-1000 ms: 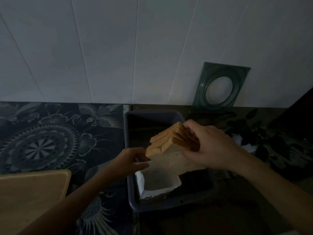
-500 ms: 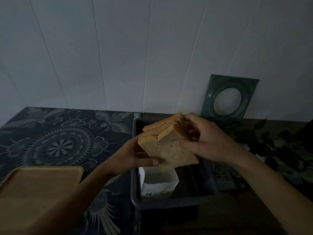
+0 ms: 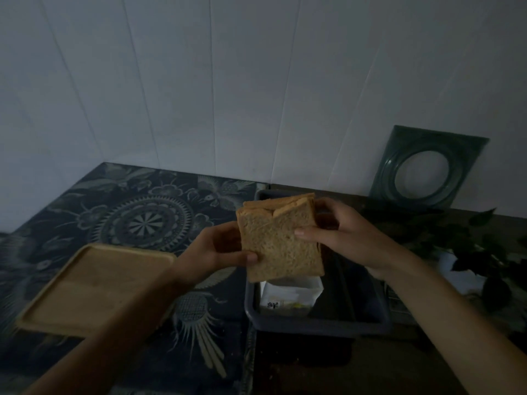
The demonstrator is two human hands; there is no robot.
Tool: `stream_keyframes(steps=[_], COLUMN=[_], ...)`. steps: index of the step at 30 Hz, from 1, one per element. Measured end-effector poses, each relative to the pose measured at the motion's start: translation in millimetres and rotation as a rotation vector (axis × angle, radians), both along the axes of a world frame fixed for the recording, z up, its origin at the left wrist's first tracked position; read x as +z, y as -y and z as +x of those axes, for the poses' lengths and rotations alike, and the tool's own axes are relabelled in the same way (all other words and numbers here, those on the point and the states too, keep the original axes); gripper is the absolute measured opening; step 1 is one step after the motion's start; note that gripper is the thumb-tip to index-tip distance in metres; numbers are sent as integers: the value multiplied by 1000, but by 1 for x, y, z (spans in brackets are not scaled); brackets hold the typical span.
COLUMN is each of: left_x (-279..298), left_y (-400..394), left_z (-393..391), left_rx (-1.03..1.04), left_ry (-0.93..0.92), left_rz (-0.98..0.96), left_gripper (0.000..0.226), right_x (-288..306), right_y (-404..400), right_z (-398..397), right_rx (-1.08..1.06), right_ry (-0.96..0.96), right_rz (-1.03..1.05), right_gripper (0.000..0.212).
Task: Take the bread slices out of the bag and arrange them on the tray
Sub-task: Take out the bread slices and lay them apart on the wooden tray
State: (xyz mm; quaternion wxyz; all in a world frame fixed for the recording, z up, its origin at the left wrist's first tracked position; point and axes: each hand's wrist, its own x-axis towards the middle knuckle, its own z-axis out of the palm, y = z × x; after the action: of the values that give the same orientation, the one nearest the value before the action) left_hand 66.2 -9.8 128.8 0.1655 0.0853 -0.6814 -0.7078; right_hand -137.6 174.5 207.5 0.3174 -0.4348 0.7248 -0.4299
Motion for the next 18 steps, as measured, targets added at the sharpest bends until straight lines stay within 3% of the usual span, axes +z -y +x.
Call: stream_keyframes(steps=[11,18], left_x=[-16,-36], left_y=[54,111], left_z=[59,105], left_rx=[54,55], left_ry=[180,323], left_rz=[28,92], left_gripper=[50,51], right_x=[-44,-90], right_y=[67,130], right_z=[41,84], right_rx=[23,-53], right_ry=[237,443], right_rz=[96,164], right_gripper=[45,57])
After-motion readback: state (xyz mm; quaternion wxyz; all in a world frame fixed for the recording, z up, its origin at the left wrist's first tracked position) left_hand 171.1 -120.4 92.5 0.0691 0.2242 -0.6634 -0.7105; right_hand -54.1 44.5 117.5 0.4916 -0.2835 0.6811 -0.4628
